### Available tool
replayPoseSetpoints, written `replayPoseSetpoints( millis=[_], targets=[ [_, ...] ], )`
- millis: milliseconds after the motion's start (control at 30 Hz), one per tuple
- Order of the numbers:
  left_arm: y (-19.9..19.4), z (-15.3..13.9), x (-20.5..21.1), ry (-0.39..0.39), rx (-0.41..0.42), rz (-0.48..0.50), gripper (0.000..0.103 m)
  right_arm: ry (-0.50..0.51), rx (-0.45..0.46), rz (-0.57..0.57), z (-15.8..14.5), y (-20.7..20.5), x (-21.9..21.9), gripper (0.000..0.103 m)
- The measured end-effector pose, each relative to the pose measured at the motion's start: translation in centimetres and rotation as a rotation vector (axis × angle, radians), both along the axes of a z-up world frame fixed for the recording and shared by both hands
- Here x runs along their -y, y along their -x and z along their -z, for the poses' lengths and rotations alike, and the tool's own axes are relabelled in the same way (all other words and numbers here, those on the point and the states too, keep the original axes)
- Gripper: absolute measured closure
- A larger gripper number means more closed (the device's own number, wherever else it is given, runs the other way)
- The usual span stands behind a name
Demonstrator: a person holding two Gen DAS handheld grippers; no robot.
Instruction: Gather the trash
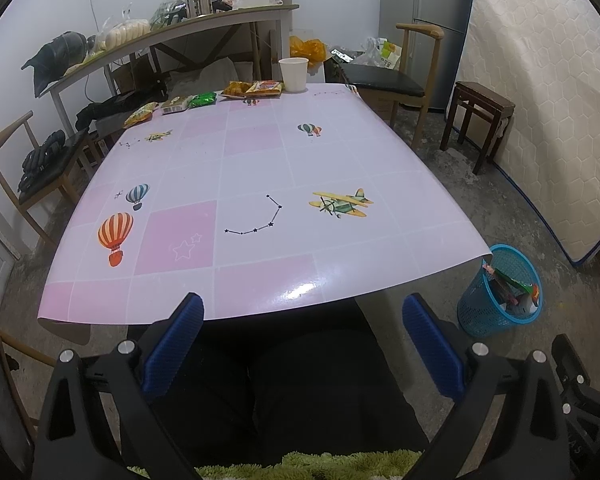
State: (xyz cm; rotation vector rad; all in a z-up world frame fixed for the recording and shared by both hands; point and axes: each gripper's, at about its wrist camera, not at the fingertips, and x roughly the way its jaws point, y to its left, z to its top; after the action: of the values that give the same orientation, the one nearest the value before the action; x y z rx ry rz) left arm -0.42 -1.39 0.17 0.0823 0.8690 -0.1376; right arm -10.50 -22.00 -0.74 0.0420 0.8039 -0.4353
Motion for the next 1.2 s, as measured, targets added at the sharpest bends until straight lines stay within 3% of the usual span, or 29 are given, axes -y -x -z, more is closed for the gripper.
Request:
replayPoseSetpoints(
  millis=[400,767,1200],
  targets=[
    [-0.1,0.4,1.3,0.015,-0.047,0.052,0.006,0.003,-0.001,0.028,-0.3,0.3,0.4,0.008],
    [0.2,-1.2,3.7,0.042,-0.035,0.12,0.006,0.037,0.017,0.066,-2.0,1.1,1.7,0.008],
    [-0.2,-1.3,3.0,0.042,-0.042,0.096,0.006,0.016,0.012,0.052,-1.7,0.5,1.6,0.008]
  ],
)
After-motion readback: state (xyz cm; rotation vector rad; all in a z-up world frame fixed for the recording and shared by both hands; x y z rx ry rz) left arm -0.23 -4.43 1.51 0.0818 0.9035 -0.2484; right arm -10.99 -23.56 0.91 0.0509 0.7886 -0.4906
